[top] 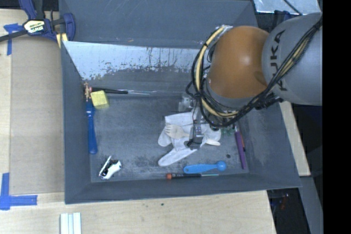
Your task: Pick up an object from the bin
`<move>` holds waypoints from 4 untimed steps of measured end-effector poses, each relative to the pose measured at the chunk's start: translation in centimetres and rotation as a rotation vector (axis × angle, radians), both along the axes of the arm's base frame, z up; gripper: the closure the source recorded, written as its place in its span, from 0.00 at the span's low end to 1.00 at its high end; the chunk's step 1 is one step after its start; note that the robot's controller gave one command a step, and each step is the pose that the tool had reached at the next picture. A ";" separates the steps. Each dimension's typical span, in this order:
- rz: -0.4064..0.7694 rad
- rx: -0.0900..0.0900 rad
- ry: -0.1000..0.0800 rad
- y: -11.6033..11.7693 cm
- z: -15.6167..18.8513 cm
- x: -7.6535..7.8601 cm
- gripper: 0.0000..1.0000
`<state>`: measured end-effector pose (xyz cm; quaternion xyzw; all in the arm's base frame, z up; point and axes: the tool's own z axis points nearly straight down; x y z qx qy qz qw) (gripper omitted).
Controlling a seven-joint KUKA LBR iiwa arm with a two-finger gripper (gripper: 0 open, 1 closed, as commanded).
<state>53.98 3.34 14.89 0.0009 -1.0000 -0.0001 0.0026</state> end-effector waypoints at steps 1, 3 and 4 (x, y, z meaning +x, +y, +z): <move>-0.001 0.000 -0.009 0.0 0.5 0.2 0.00; 0.152 0.000 -0.016 -1.7 -7.7 5.7 0.00; -0.021 0.001 -0.018 -2.2 -7.6 4.2 0.00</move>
Offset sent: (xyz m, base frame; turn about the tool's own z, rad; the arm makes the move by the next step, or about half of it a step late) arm 0.0377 -0.0207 -0.0789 0.0234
